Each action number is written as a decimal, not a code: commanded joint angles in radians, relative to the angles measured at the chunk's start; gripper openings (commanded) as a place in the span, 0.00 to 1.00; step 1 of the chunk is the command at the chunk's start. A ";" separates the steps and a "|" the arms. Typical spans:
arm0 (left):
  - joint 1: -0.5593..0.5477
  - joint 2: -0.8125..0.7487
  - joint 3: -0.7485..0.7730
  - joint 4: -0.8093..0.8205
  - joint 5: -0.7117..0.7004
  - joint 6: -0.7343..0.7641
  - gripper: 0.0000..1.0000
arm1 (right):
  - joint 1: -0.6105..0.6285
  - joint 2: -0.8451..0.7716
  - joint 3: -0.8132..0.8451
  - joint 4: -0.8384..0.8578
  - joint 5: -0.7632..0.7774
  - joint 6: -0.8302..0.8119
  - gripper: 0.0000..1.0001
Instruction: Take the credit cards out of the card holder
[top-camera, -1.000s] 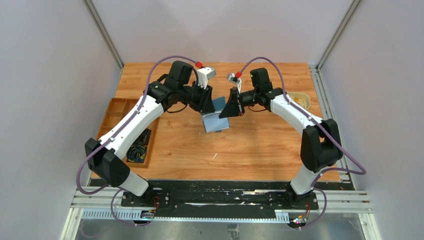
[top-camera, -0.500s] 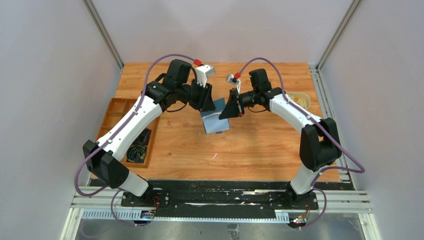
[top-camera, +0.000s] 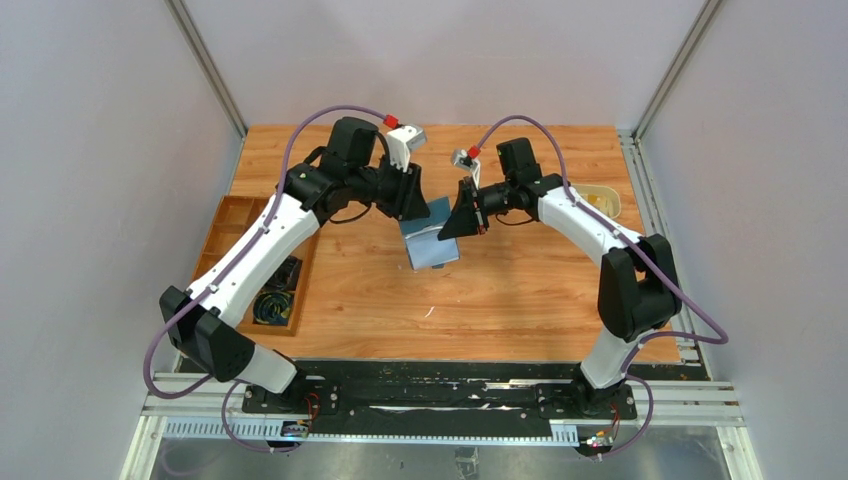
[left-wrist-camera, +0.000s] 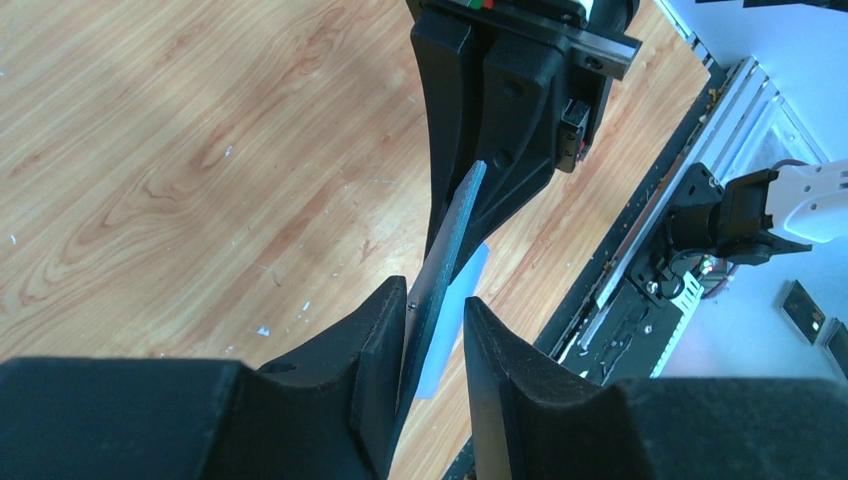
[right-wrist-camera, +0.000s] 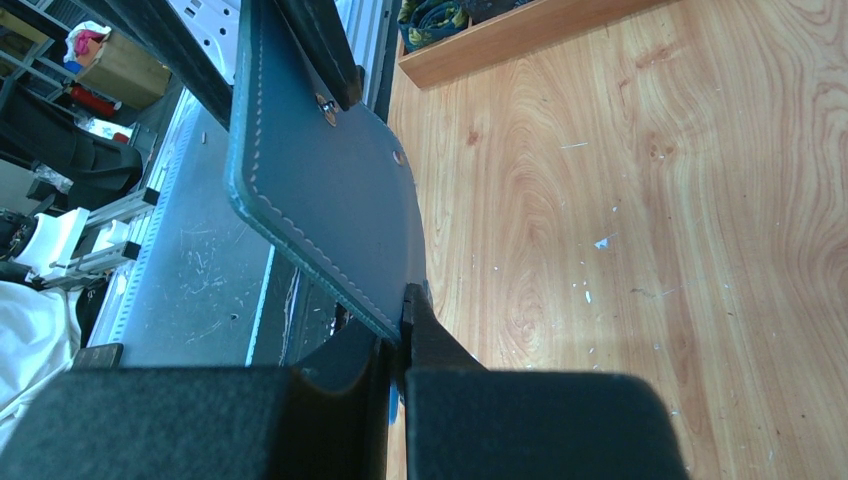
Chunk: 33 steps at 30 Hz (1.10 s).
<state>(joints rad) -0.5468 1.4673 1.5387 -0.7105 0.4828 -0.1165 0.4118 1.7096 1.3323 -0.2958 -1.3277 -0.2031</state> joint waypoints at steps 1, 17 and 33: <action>0.010 -0.037 -0.007 0.029 0.005 -0.014 0.34 | 0.020 0.013 0.029 -0.034 -0.030 -0.028 0.00; 0.015 -0.013 -0.023 0.029 0.057 -0.014 0.28 | 0.025 0.030 0.054 -0.079 -0.028 -0.054 0.00; 0.015 -0.009 -0.031 0.035 0.046 -0.010 0.00 | 0.026 0.048 0.080 -0.112 -0.018 -0.068 0.00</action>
<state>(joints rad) -0.5358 1.4525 1.5238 -0.6842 0.5133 -0.1287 0.4225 1.7443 1.3735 -0.3729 -1.3327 -0.2520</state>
